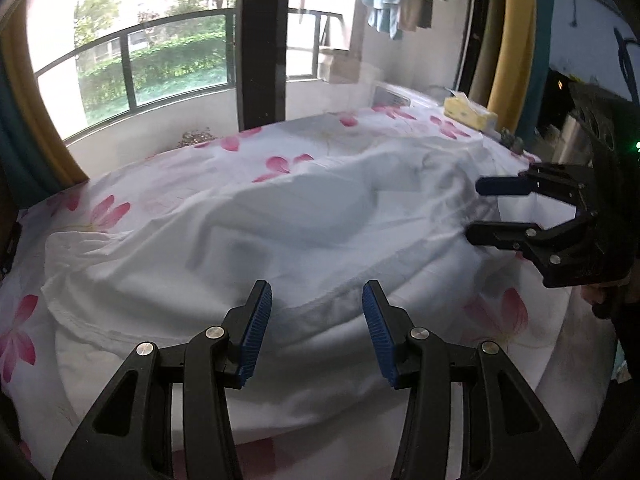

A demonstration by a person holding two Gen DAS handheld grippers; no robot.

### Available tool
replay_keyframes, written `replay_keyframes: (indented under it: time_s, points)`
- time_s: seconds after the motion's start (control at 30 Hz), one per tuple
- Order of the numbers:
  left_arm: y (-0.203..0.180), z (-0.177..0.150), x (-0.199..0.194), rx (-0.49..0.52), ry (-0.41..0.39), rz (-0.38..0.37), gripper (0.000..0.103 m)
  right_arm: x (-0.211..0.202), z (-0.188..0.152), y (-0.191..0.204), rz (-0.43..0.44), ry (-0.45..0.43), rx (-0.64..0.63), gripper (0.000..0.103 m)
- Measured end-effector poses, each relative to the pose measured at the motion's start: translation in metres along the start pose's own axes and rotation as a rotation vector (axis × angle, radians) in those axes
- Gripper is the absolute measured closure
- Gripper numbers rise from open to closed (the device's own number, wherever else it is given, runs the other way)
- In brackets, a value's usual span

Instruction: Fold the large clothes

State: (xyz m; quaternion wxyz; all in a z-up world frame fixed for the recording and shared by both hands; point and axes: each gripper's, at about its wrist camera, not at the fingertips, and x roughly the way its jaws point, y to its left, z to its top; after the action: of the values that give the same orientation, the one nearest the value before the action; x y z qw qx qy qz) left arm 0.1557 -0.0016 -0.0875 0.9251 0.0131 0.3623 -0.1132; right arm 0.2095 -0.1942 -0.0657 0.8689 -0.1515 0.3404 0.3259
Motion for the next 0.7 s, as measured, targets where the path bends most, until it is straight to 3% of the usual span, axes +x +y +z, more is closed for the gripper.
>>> replay_keyframes:
  time_s: [0.23, 0.53, 0.57, 0.6, 0.63, 0.7]
  points:
    - [-0.010, -0.002, -0.001, 0.066, 0.020, -0.017, 0.053, 0.004, -0.001, 0.008, -0.051, 0.018, -0.065, 0.040]
    - [-0.010, -0.004, 0.010, 0.073, 0.047, -0.041, 0.053, 0.005, -0.002, 0.019, -0.070, 0.022, -0.161, 0.042]
    - [-0.010, -0.003, 0.011, 0.074, 0.048, -0.039, 0.062, 0.007, -0.003, 0.020, -0.076, 0.024, -0.171, 0.046]
    - [-0.009, -0.003, 0.012, 0.075, 0.052, -0.035, 0.080, 0.008, -0.003, 0.020, -0.078, 0.025, -0.178, 0.059]
    - [-0.008, -0.002, 0.013, 0.074, 0.057, -0.026, 0.089, 0.010, -0.004, 0.020, -0.083, 0.028, -0.182, 0.068]
    - [-0.005, 0.001, 0.013, 0.064, 0.056, -0.026, 0.095, 0.014, -0.003, 0.018, -0.096, 0.028, -0.183, 0.083]
